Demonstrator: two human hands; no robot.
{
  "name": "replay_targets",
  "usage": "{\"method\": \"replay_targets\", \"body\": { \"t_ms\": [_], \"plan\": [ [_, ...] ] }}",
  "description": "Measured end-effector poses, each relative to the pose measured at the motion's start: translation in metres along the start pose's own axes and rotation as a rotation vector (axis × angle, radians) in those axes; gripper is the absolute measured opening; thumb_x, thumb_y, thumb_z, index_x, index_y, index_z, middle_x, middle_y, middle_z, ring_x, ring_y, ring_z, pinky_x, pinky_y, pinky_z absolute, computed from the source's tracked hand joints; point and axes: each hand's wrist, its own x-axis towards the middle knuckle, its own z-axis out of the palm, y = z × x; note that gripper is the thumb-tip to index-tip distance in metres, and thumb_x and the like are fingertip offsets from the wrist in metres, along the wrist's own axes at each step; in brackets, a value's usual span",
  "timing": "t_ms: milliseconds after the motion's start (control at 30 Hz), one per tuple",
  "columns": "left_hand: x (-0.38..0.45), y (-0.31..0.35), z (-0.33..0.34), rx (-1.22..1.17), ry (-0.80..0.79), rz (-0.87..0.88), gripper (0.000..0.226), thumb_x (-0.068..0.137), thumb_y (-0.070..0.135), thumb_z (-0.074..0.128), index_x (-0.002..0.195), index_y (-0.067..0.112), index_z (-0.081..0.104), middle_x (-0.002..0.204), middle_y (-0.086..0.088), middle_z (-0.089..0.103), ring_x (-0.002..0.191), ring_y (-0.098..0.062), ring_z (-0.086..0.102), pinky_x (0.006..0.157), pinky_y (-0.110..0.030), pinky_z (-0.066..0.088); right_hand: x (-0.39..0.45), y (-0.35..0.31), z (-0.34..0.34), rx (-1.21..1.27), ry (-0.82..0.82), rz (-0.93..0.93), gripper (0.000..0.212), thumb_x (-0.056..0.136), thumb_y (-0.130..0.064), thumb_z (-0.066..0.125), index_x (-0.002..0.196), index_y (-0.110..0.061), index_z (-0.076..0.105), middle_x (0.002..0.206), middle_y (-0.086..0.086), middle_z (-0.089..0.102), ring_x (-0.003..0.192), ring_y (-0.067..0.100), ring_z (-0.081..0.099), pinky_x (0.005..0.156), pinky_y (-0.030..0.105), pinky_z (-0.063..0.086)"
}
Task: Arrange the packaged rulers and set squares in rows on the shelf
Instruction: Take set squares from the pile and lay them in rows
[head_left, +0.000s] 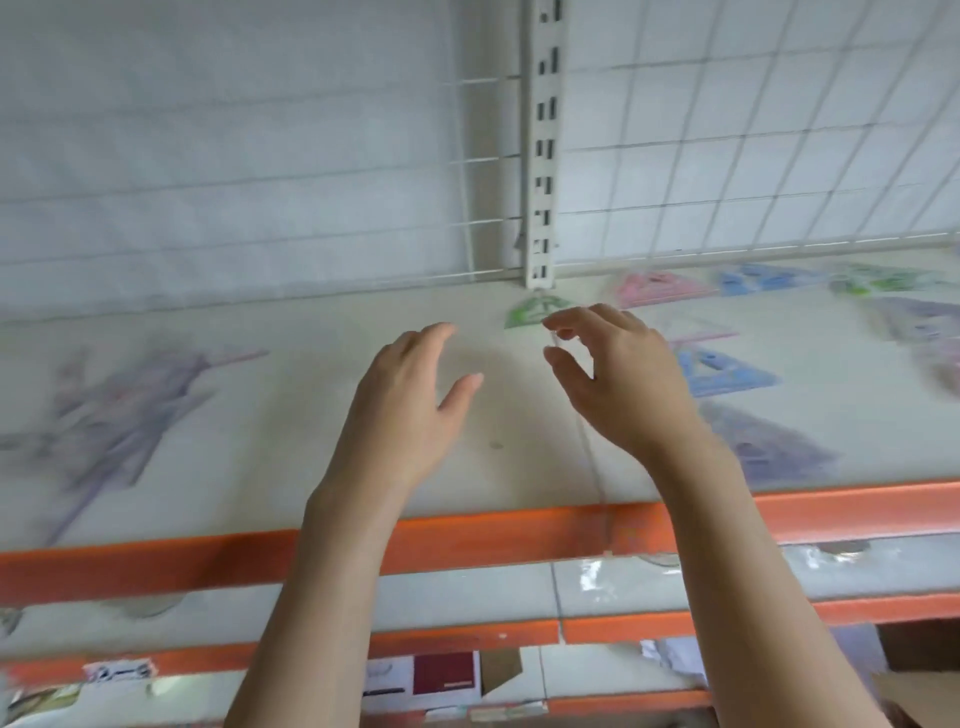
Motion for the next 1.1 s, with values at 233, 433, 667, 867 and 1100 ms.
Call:
{"method": "replay_targets", "body": {
  "t_ms": [233, 433, 667, 867, 1100],
  "plan": [
    [-0.017, -0.099, -0.064, 0.048, -0.092, -0.053, 0.044, 0.087, 0.033, 0.061, 0.124, 0.009, 0.056, 0.118, -0.008, 0.061, 0.114, -0.026, 0.053, 0.095, -0.034, 0.039, -0.013, -0.101, 0.066, 0.047, -0.063, 0.022, 0.026, 0.089, -0.022, 0.059, 0.115, -0.02, 0.063, 0.104, -0.002, 0.065, 0.099, 0.023, 0.058, 0.085, 0.043, 0.047],
    [-0.024, -0.169, -0.108, 0.178, -0.187, -0.208, 0.05, 0.085, 0.035, 0.064, 0.127, 0.01, 0.054, 0.13, -0.011, 0.054, 0.122, -0.03, 0.047, 0.101, -0.037, 0.038, -0.01, -0.14, 0.094, 0.041, -0.115, -0.035, 0.026, 0.089, -0.022, 0.061, 0.114, -0.02, 0.063, 0.103, -0.002, 0.065, 0.097, 0.023, 0.059, 0.083, 0.041, 0.048],
    [-0.039, -0.221, -0.14, 0.223, -0.33, -0.334, 0.038, 0.089, 0.021, 0.056, 0.125, 0.007, 0.054, 0.137, -0.01, 0.05, 0.127, -0.025, 0.044, 0.098, -0.03, 0.035, 0.007, -0.167, 0.116, 0.135, -0.206, -0.106, 0.029, 0.091, -0.021, 0.058, 0.119, -0.018, 0.06, 0.108, 0.0, 0.062, 0.098, 0.02, 0.058, 0.085, 0.035, 0.047],
    [-0.043, -0.243, -0.137, 0.207, -0.298, -0.384, 0.05, 0.088, 0.035, 0.058, 0.134, 0.018, 0.046, 0.142, -0.003, 0.045, 0.131, -0.025, 0.039, 0.104, -0.041, 0.037, 0.017, -0.183, 0.131, 0.177, -0.281, -0.158, 0.031, 0.092, -0.021, 0.057, 0.123, -0.018, 0.057, 0.11, 0.0, 0.06, 0.1, 0.019, 0.057, 0.082, 0.032, 0.046],
    [-0.045, -0.243, -0.136, 0.154, -0.07, -0.332, 0.048, 0.077, 0.033, 0.074, 0.122, 0.023, 0.062, 0.122, 0.001, 0.064, 0.117, -0.021, 0.055, 0.096, -0.035, 0.043, 0.02, -0.191, 0.143, 0.207, -0.329, -0.161, 0.032, 0.092, -0.023, 0.056, 0.124, -0.02, 0.055, 0.112, -0.002, 0.059, 0.098, 0.015, 0.057, 0.08, 0.026, 0.044]
  ]
}}
